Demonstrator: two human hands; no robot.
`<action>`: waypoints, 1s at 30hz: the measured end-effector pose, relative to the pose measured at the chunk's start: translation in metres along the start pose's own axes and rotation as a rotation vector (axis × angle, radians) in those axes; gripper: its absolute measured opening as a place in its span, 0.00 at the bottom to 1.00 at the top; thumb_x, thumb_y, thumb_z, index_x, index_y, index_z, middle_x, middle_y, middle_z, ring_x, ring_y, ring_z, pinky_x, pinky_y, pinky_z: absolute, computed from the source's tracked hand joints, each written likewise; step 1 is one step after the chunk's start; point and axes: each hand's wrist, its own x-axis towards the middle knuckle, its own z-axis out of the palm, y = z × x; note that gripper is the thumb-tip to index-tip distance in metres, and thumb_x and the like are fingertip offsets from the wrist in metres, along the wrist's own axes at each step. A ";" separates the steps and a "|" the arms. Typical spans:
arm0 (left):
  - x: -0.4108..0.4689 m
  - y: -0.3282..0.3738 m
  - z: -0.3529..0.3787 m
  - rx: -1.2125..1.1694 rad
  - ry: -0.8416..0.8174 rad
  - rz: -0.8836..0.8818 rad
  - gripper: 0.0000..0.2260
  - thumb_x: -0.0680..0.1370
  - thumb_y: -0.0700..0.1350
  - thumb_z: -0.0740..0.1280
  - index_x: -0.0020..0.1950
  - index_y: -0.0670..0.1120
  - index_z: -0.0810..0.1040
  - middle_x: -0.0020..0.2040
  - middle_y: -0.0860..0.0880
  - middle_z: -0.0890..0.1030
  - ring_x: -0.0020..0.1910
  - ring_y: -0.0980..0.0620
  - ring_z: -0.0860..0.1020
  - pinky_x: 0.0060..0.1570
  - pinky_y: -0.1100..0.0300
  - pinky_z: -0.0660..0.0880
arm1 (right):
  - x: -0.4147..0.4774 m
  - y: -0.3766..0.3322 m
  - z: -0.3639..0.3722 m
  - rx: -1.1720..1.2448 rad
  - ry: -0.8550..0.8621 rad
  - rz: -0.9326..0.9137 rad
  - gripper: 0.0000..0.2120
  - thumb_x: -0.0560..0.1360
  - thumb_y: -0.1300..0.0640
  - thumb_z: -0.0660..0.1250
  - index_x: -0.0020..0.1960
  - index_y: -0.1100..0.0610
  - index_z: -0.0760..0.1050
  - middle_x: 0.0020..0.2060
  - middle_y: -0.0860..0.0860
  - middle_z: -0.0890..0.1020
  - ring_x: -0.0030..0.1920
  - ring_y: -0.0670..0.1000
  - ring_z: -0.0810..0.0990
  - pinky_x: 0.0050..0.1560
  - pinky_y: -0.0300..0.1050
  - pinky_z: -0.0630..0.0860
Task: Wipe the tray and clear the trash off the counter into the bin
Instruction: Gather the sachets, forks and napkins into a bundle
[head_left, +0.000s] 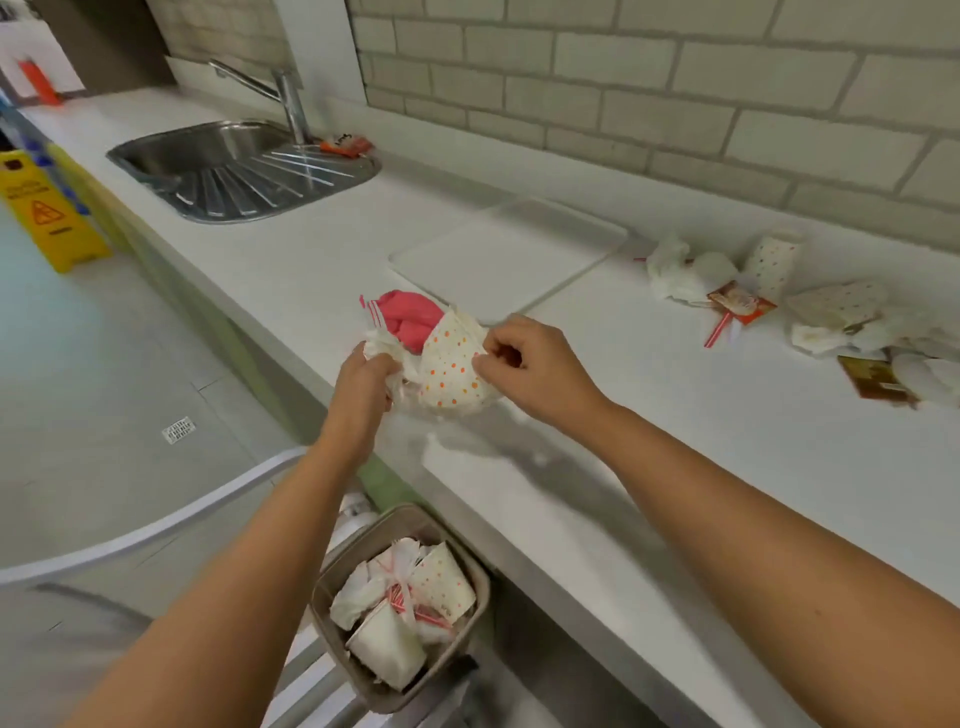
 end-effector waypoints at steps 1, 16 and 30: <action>-0.004 -0.009 -0.010 -0.014 0.045 0.000 0.03 0.70 0.40 0.58 0.37 0.47 0.67 0.33 0.50 0.69 0.30 0.54 0.66 0.30 0.61 0.63 | -0.002 -0.006 0.013 -0.037 -0.053 -0.027 0.09 0.72 0.63 0.66 0.34 0.62 0.71 0.31 0.47 0.67 0.32 0.46 0.66 0.36 0.41 0.64; -0.048 -0.222 -0.084 0.358 -0.054 -0.483 0.19 0.66 0.50 0.63 0.49 0.37 0.75 0.49 0.33 0.77 0.44 0.37 0.78 0.44 0.47 0.76 | -0.071 0.029 0.177 -0.599 -0.699 0.092 0.17 0.75 0.62 0.59 0.29 0.55 0.59 0.29 0.49 0.63 0.38 0.55 0.71 0.26 0.38 0.57; -0.023 -0.148 -0.056 0.598 -0.318 -0.316 0.11 0.75 0.32 0.60 0.54 0.40 0.77 0.46 0.47 0.77 0.48 0.50 0.73 0.41 0.62 0.68 | -0.051 0.000 0.134 -0.316 -0.677 0.204 0.09 0.76 0.57 0.63 0.52 0.61 0.79 0.48 0.56 0.82 0.44 0.52 0.77 0.40 0.44 0.72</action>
